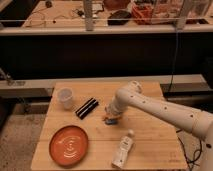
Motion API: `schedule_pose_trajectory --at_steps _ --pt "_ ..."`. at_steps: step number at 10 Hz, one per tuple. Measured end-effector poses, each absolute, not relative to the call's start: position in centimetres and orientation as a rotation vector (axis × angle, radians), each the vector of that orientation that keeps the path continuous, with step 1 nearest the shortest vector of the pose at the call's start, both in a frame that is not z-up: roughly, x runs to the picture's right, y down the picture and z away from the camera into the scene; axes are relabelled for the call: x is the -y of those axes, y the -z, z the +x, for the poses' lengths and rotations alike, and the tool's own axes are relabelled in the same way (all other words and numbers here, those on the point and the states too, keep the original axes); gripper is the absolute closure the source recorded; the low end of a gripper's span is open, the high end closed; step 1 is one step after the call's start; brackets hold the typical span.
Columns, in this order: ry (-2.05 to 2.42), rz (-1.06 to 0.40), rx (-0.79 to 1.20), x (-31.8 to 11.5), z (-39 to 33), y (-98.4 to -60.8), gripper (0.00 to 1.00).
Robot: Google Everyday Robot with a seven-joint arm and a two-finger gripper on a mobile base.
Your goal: Place the pepper on the white sponge
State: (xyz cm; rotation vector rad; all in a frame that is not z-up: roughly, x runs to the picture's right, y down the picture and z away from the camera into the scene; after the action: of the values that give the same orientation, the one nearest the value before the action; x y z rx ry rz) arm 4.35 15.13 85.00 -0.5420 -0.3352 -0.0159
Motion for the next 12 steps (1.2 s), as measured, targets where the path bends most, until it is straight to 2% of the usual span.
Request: schedule_pose_trajectory --at_steps 3,5,8,10,12 --pt "0.012 -0.542 0.335 -15.05 4.30 -85.08 0.67" --pt "0.010 -0.544 0.333 -15.03 4.39 -85.19 0.66" --pt "0.002 -0.545 0.332 -14.84 4.42 -85.24 0.45" --pt "-0.002 -0.548 0.329 -14.89 4.47 -85.28 0.44" --pt "-0.006 -0.551 0.329 -14.94 4.54 -85.33 0.54"
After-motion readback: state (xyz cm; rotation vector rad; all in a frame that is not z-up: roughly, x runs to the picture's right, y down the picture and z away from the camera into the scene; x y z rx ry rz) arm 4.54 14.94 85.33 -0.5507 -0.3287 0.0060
